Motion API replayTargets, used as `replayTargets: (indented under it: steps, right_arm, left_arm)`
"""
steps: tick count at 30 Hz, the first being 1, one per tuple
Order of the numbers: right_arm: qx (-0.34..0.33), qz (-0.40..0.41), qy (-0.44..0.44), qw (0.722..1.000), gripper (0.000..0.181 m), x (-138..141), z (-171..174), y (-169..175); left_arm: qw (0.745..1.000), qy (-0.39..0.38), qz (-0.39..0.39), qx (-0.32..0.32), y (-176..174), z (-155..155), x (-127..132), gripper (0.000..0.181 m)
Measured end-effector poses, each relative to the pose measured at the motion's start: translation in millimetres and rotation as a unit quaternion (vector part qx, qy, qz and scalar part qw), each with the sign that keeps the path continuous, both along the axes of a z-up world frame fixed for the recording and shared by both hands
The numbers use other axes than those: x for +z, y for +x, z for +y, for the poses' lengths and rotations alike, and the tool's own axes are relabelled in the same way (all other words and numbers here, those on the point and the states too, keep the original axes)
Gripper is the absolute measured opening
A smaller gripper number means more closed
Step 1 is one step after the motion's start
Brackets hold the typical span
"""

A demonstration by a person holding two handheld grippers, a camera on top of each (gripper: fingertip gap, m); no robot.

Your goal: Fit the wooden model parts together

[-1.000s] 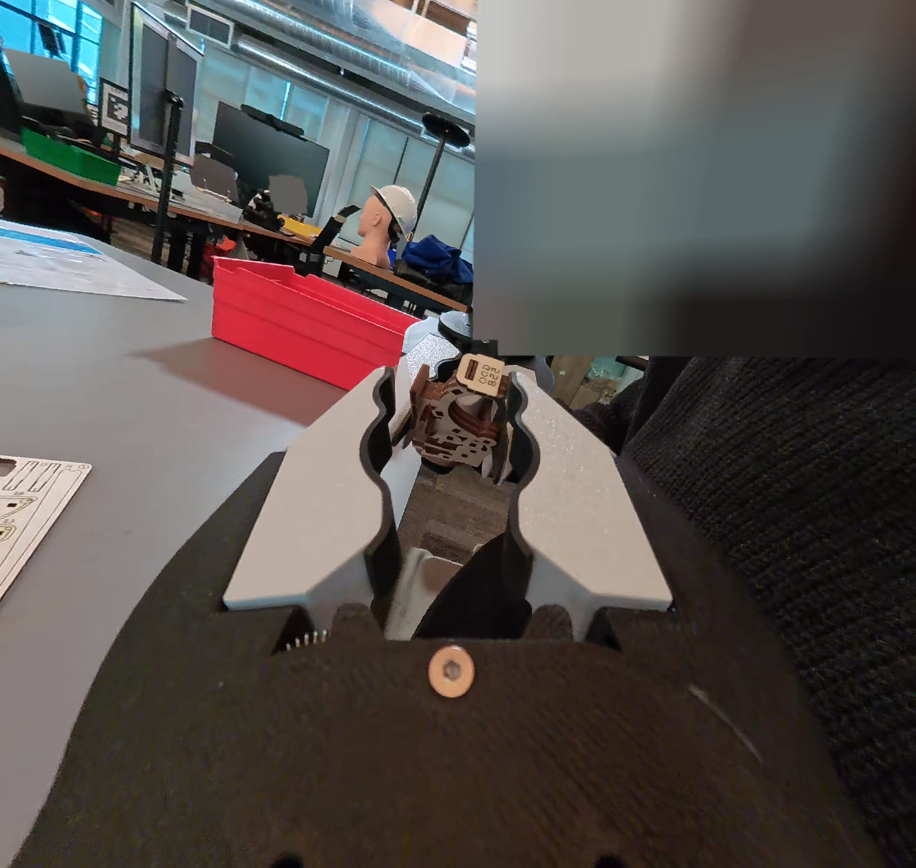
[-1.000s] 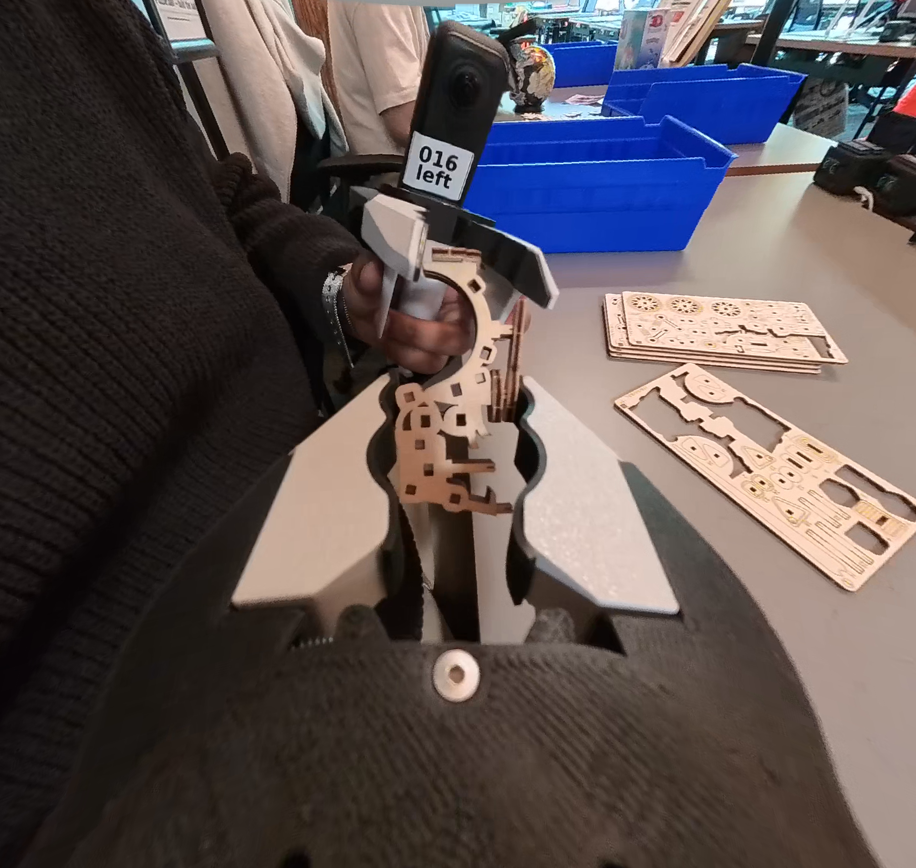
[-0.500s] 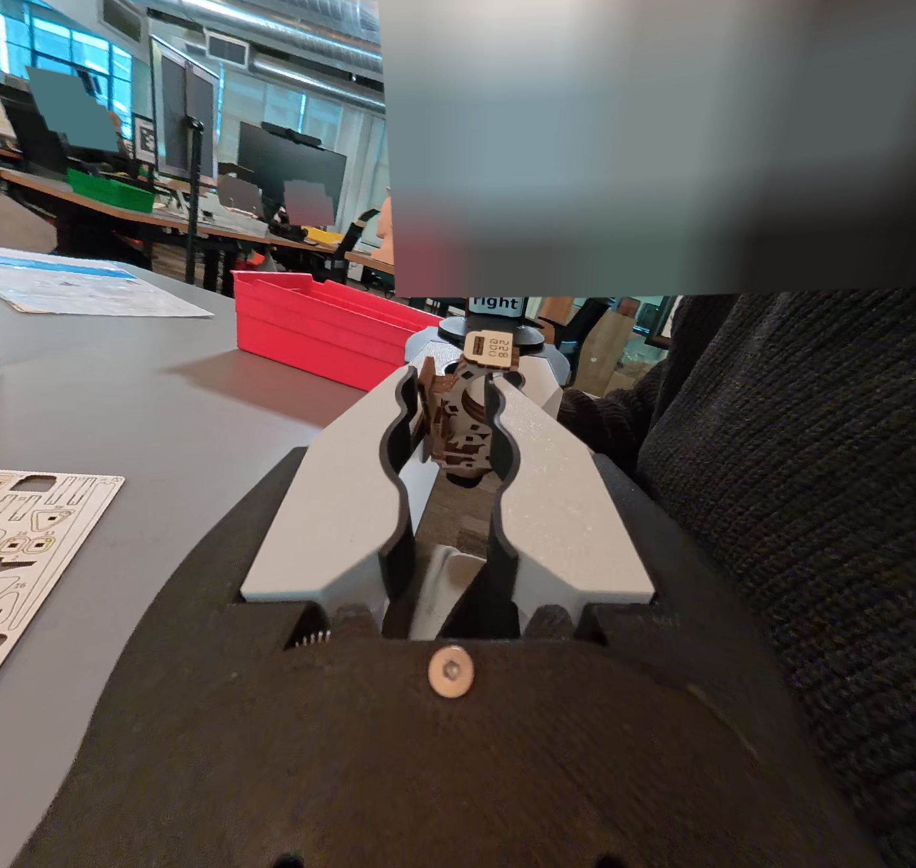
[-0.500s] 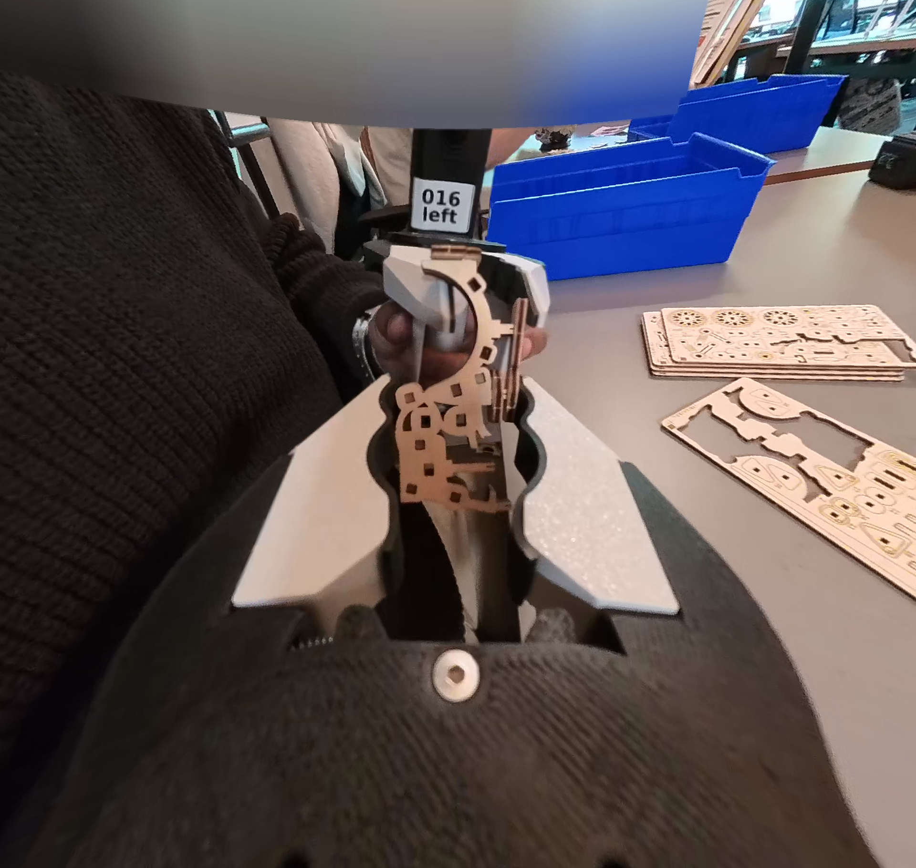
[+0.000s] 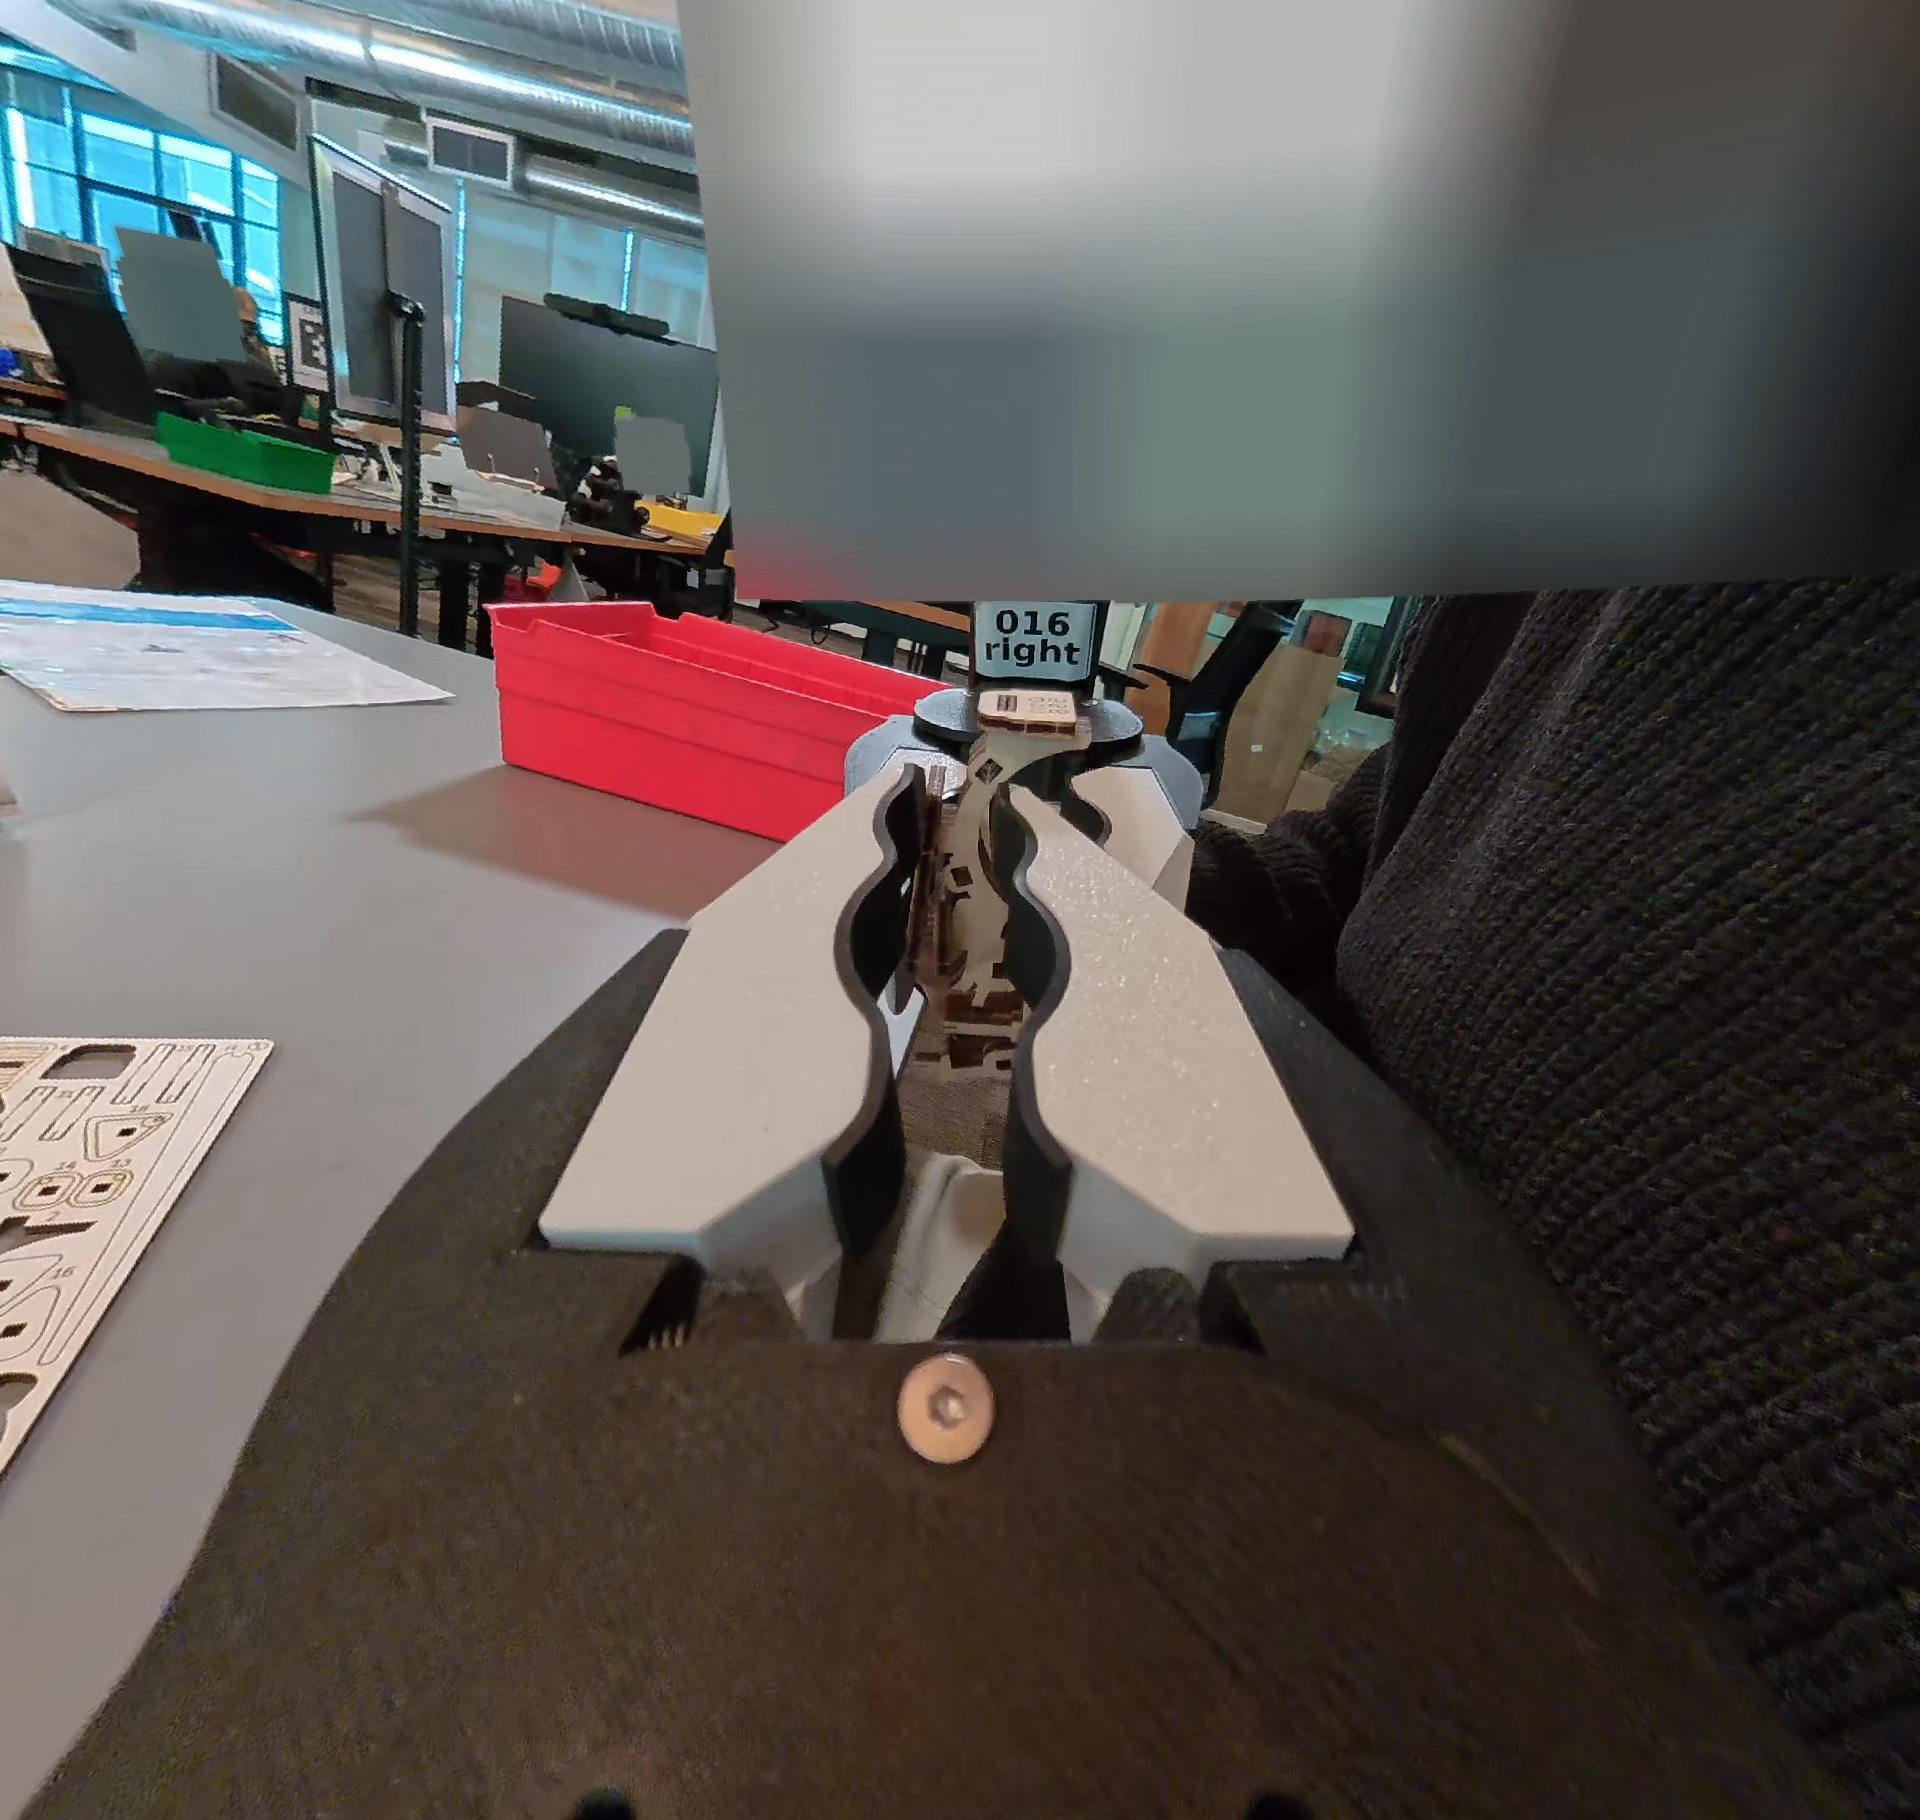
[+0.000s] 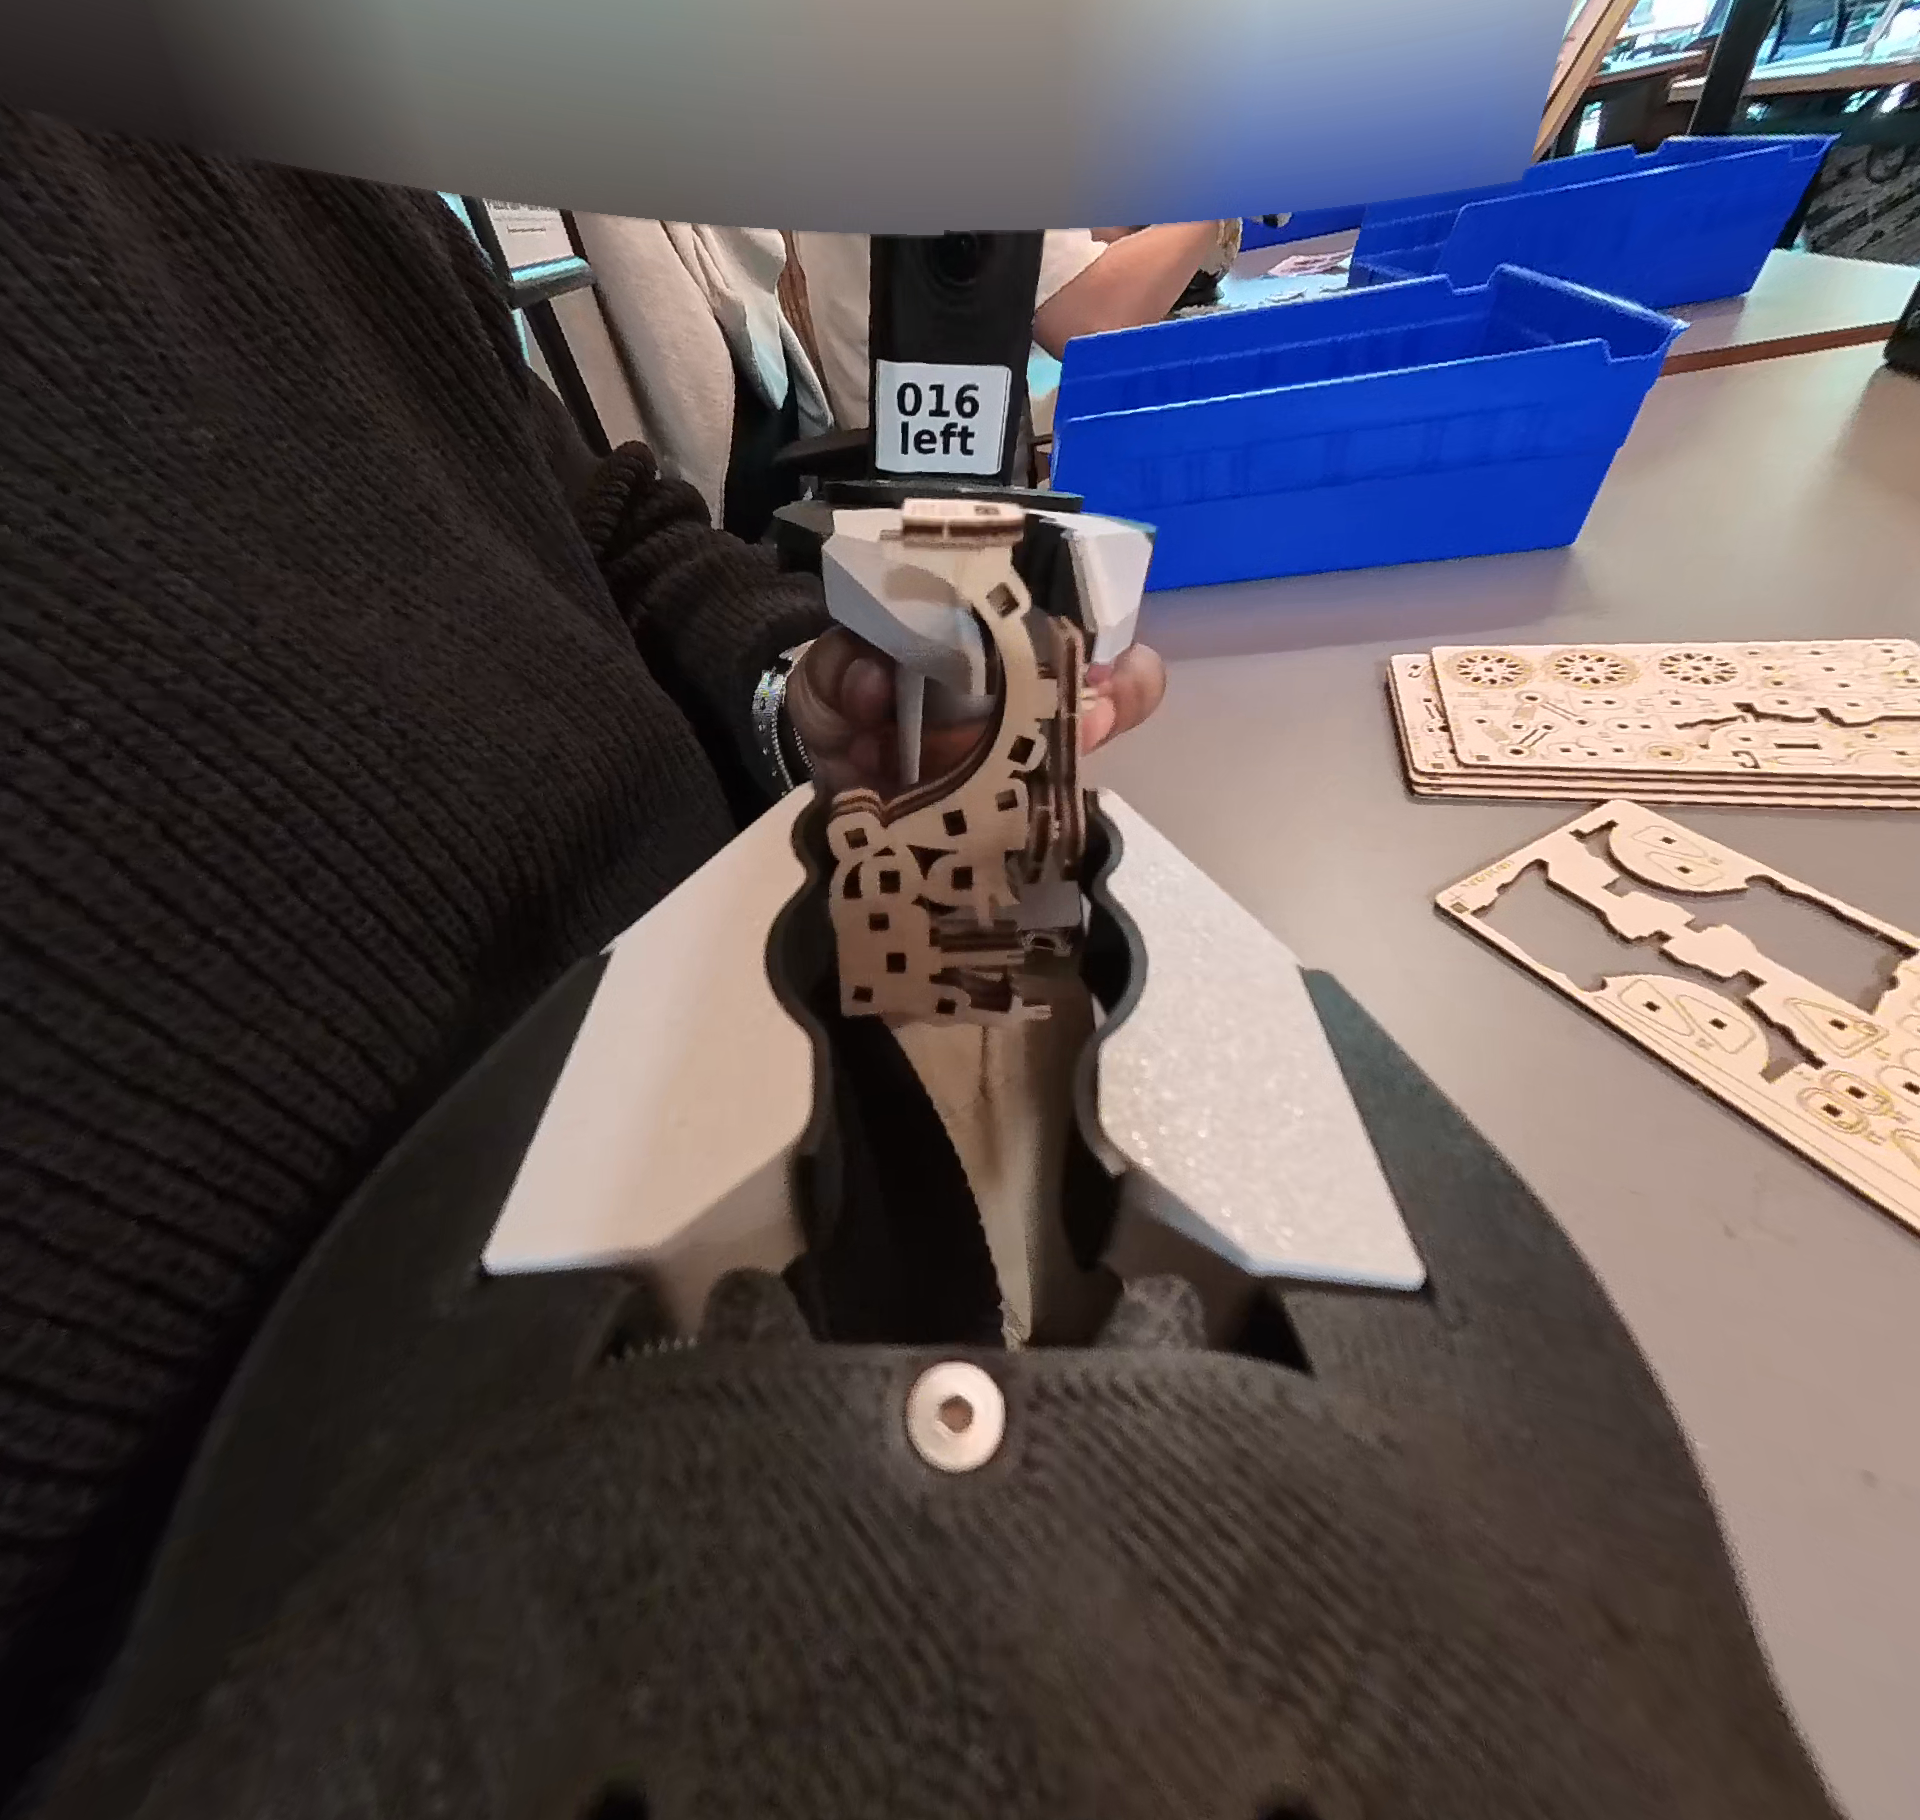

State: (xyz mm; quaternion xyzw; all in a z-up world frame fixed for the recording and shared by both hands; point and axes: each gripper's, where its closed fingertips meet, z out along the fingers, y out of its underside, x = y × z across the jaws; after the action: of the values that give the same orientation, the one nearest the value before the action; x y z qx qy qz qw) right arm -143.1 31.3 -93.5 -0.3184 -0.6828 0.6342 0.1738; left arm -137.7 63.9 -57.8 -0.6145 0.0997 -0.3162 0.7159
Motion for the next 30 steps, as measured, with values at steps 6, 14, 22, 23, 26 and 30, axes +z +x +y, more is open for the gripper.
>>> replayTargets:
  steps: [6, 14, 22, 23, 26, 30]
  right_arm:
    - [-0.005, 0.043, 0.004, 0.999, 0.048, 7.5, -0.6, 1.9]
    - [-0.021, 0.040, -0.005, 0.999, 0.063, 11.7, 1.1, -1.0]
    - [-0.007, 0.057, 0.045, 0.997, 0.047, 7.7, -7.6, 6.8]
    - [-0.006, 0.057, 0.044, 0.997, 0.047, 7.7, -7.0, 7.0]
    - [-0.003, 0.046, 0.036, 0.998, 0.046, 7.4, -5.3, 6.8]
    - [-0.006, 0.047, 0.048, 0.998, 0.046, 6.1, -4.7, 6.5]
  left_arm:
    - [1.000, 0.012, 0.016, -0.001, 2.8, -4.4, 6.0, 0.010]
    - [0.999, 0.042, 0.013, -0.012, -0.9, -14.4, 16.2, 0.010]
    - [0.997, 0.053, 0.018, -0.045, 9.3, -19.3, 17.9, 0.011]
    - [0.998, 0.052, 0.015, -0.046, 9.1, -18.8, 17.8, 0.011]
    - [0.998, 0.049, 0.007, -0.049, 7.4, -17.1, 17.1, 0.012]
    - [0.997, 0.048, -0.001, -0.060, 8.8, -17.2, 17.0, 0.012]
